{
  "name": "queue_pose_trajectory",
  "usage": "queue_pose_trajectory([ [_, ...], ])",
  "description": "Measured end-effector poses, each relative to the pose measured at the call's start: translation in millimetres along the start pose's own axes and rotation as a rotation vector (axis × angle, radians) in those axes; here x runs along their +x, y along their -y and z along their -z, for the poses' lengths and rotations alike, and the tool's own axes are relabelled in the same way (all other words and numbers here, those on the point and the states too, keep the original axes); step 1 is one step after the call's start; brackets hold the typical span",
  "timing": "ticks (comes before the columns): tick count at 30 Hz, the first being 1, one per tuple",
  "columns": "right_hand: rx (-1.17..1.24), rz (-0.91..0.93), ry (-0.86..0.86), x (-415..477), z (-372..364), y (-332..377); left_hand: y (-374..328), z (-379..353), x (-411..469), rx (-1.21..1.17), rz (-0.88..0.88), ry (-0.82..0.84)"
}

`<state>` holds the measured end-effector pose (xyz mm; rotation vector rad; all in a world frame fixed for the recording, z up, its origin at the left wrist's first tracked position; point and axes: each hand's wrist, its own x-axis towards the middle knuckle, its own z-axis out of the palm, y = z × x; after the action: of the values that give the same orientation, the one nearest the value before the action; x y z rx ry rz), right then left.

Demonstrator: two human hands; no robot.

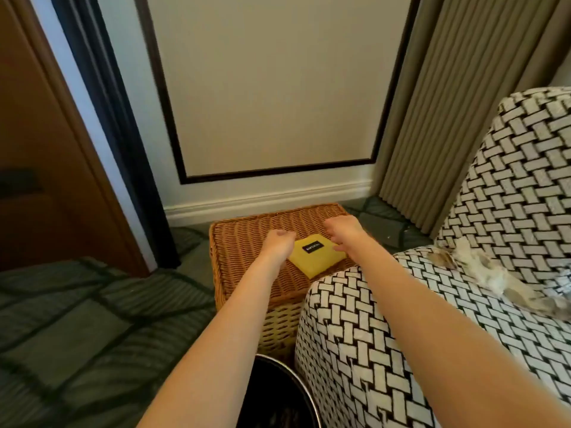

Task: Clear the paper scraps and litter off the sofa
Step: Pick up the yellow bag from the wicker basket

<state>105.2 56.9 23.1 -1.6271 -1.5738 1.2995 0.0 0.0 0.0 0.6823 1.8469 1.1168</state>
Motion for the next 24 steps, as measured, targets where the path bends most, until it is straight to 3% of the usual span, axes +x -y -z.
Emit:
queue_pose_trajectory([
  [4,-0.414,0.01,0.023,12,1,1,-4,-5,5,0.07,0.187,0.048],
  [8,-0.595,-0.058,0.16,15,4,-6,0,-20,10,0.039,0.217,0.05],
  [11,-0.488,-0.104,0.202,16,9,-12,0,-29,7,-0.093,0.121,-0.017],
  [15,-0.003,-0.155,0.195,6,15,-12,-15,-18,-11,-0.088,-0.069,-0.08],
  [19,0.145,0.064,0.118,-14,24,-9,-36,-12,-46,-0.03,-0.202,-0.025],
  [24,0.221,0.234,0.019,-55,64,-14,-56,-32,-89,-0.171,-0.23,0.059],
])
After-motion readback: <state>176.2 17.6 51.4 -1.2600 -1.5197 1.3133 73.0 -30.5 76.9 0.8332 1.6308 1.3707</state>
